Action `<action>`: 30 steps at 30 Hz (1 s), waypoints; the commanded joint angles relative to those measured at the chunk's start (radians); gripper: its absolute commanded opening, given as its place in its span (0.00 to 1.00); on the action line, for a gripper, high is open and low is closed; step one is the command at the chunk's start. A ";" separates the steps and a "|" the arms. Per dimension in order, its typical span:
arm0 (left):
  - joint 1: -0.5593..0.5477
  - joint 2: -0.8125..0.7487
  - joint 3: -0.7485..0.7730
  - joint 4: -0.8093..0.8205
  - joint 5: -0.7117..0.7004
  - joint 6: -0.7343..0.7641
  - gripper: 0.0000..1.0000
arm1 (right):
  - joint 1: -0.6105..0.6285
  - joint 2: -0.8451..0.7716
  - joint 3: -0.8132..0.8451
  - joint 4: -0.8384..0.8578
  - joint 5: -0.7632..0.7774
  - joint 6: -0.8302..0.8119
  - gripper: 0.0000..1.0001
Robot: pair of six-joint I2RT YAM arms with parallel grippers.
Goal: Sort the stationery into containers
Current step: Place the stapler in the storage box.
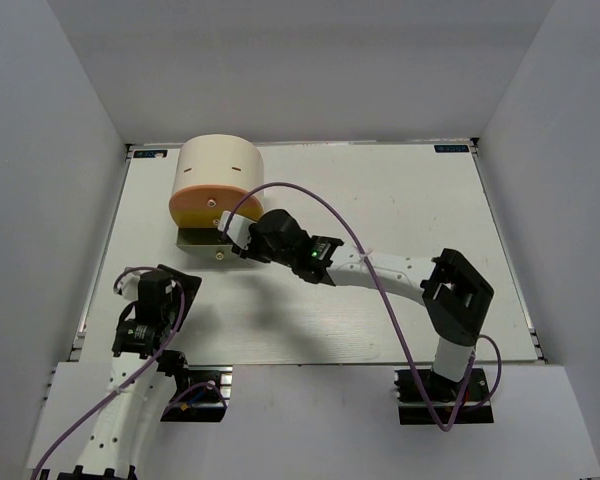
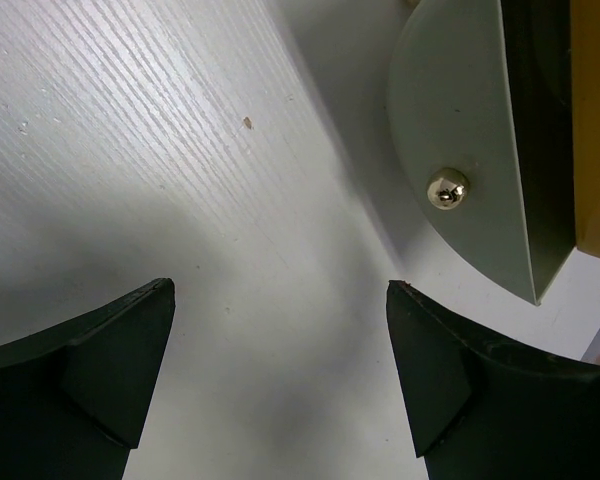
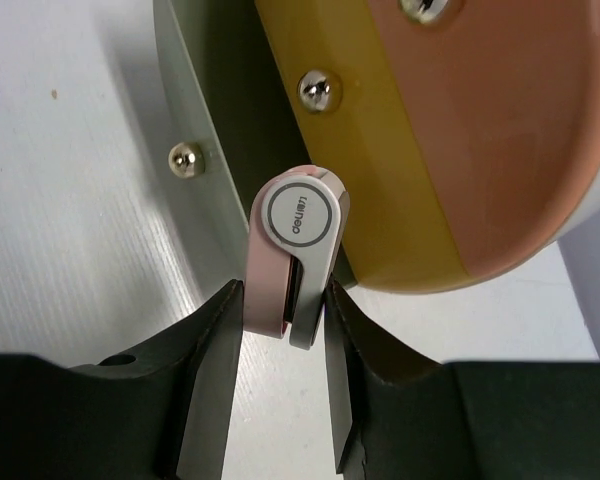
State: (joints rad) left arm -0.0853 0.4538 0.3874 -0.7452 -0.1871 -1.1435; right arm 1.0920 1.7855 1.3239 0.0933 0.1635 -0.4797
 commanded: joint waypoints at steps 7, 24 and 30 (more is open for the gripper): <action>-0.001 0.022 -0.019 0.046 0.008 -0.012 0.97 | -0.034 0.055 0.092 0.117 -0.070 -0.072 0.34; -0.001 0.033 -0.038 0.075 0.017 -0.012 0.97 | -0.049 0.135 0.100 0.149 -0.073 -0.092 0.67; -0.001 0.065 -0.047 0.151 0.072 0.002 0.97 | -0.046 0.095 0.083 0.141 -0.087 -0.088 0.69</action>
State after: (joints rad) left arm -0.0853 0.5030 0.3485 -0.6617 -0.1593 -1.1515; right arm 1.0473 1.9327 1.3804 0.1864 0.0940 -0.5686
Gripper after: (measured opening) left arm 0.961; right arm 0.697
